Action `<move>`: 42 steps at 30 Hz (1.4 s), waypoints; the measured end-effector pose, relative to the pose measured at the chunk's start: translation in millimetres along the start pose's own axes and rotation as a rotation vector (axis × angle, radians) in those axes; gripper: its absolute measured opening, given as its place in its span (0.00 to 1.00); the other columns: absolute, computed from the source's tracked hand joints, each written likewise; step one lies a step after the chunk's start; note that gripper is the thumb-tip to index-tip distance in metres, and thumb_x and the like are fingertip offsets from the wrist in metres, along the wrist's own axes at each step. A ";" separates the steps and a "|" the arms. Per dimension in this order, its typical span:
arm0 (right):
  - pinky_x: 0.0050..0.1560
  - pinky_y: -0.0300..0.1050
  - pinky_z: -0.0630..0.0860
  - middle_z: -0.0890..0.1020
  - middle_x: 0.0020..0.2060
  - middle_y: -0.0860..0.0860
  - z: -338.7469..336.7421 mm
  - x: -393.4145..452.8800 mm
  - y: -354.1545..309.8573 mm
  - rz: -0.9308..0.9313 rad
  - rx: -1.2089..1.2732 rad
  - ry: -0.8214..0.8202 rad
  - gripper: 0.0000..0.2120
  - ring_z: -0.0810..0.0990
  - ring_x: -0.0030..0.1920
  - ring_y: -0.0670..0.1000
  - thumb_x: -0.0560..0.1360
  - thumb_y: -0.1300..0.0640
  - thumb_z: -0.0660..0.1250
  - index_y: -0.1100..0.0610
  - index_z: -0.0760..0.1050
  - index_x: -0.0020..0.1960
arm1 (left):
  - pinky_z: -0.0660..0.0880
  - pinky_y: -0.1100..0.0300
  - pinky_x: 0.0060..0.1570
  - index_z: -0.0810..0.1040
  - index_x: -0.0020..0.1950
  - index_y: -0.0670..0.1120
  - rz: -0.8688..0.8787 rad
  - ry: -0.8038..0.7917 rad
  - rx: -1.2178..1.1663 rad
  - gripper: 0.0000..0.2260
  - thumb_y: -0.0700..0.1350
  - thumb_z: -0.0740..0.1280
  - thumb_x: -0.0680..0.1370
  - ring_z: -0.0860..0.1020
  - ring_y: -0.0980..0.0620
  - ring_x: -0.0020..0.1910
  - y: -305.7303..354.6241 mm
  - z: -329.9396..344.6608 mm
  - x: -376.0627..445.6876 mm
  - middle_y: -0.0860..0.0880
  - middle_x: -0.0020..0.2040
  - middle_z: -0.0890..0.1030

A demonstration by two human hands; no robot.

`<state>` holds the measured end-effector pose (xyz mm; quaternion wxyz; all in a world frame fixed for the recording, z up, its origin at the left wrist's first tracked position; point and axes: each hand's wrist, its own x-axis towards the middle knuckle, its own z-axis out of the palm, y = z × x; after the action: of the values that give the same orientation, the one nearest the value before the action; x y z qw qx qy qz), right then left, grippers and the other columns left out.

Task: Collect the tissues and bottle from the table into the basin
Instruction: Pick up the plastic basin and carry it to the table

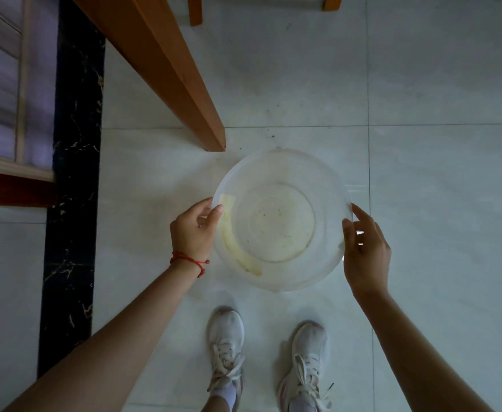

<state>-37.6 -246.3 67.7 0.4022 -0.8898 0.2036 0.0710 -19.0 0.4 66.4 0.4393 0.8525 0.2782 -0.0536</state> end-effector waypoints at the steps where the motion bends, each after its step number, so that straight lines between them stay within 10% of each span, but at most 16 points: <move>1: 0.38 0.27 0.66 0.78 0.44 0.54 -10.3 -7.9 -7.7 0.003 0.000 0.002 0.18 0.74 0.35 0.42 0.77 0.51 0.58 0.54 0.70 0.64 | 0.68 0.80 0.37 0.80 0.53 0.41 -0.001 0.004 0.002 0.17 0.50 0.67 0.70 0.78 0.52 0.38 8.2 -9.3 -7.4 0.42 0.44 0.83; 13: 0.39 0.36 0.67 0.76 0.43 0.51 -136.9 -90.2 -126.4 0.003 0.081 0.041 0.19 0.75 0.38 0.43 0.75 0.50 0.56 0.55 0.71 0.64 | 0.70 0.79 0.36 0.80 0.53 0.40 0.050 0.094 -0.102 0.12 0.40 0.70 0.70 0.75 0.72 0.35 126.4 -123.8 -96.9 0.46 0.40 0.80; 23: 0.49 0.43 0.68 0.79 0.52 0.56 -227.3 -144.6 -220.4 -0.051 0.128 0.066 0.20 0.75 0.45 0.50 0.76 0.49 0.56 0.56 0.72 0.64 | 0.71 0.76 0.36 0.80 0.52 0.42 0.075 0.216 -0.174 0.12 0.42 0.71 0.69 0.78 0.49 0.38 213.7 -218.5 -171.9 0.43 0.41 0.82; 42: 0.40 0.29 0.65 0.79 0.45 0.53 -303.2 -211.6 -344.6 -0.307 0.071 -0.103 0.14 0.75 0.42 0.49 0.78 0.55 0.57 0.56 0.75 0.60 | 0.69 0.71 0.38 0.80 0.52 0.41 0.004 0.443 -0.285 0.10 0.42 0.68 0.72 0.76 0.54 0.37 280.0 -353.0 -285.7 0.42 0.43 0.83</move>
<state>-96.3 -202.9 567.8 0.4495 -0.8908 0.0468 0.0470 -166.8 24.7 578.4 0.4834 0.7736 0.3705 0.1749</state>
